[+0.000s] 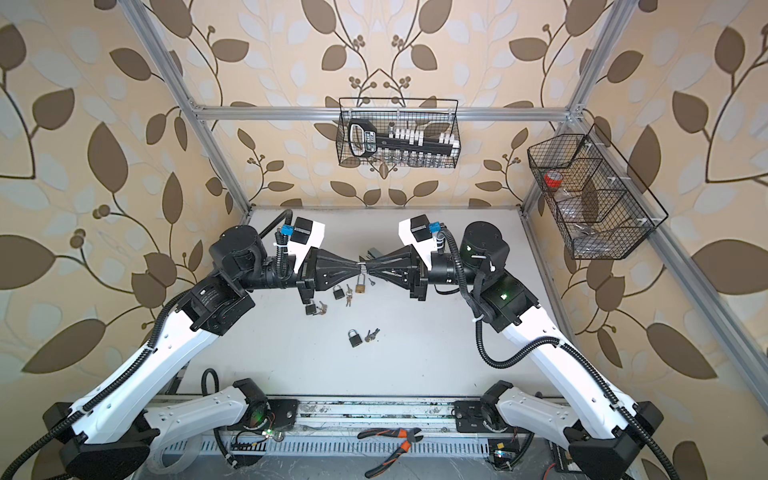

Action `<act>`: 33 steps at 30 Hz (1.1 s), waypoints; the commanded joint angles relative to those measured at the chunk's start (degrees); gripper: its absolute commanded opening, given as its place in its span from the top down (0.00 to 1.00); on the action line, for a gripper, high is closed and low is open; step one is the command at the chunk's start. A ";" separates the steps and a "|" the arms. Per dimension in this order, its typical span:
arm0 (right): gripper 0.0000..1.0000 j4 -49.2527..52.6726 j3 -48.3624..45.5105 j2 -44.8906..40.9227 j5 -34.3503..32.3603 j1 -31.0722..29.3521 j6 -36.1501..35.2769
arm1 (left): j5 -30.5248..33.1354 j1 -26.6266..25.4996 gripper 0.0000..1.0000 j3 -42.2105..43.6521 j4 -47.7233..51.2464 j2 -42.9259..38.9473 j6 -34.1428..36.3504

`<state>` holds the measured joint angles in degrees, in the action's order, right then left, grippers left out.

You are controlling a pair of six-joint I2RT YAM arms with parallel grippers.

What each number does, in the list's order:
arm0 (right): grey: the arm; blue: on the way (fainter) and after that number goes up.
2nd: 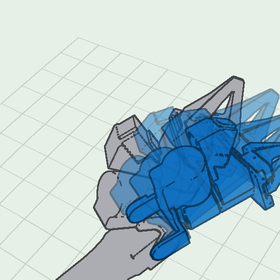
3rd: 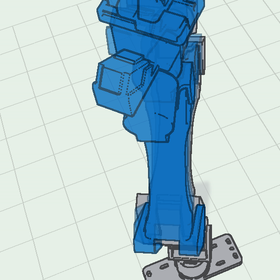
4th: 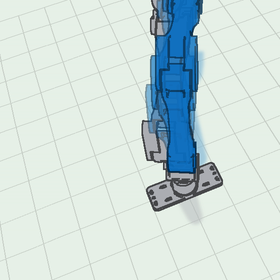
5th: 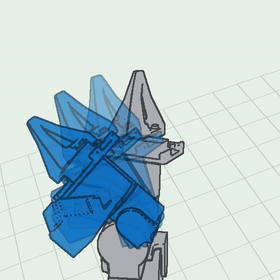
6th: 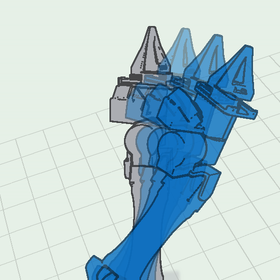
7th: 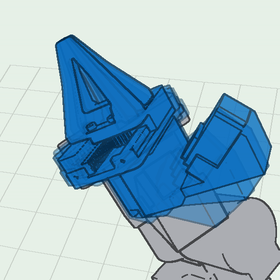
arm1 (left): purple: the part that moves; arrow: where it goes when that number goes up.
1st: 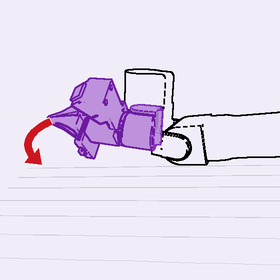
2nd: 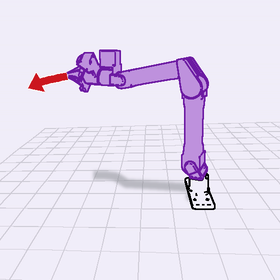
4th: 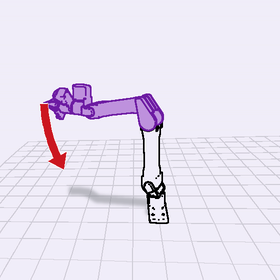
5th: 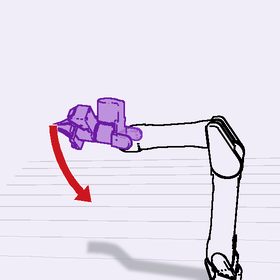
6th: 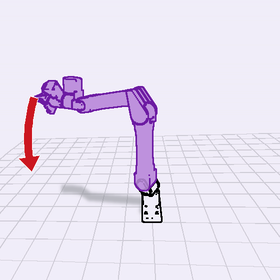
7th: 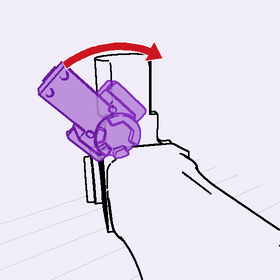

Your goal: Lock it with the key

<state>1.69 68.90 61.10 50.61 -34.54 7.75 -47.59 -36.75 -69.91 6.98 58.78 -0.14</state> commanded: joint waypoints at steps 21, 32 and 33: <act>0.47 -1.70 -2.07 -4.28 4.31 7.94 12.10 | -21.27 12.93 1.00 -1.02 -3.73 0.12 -3.19; 0.63 -1.18 -0.32 -1.03 7.42 6.55 13.21 | -22.52 12.76 1.00 -1.22 -3.71 0.77 -3.33; 0.63 -0.95 -0.09 -0.83 7.25 6.09 12.83 | -22.54 12.71 1.00 -1.20 -3.73 0.81 -3.29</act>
<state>0.36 66.85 59.64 56.21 -27.55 20.82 -67.61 -23.97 -68.27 5.96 59.53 -3.60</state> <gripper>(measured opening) 0.375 0.048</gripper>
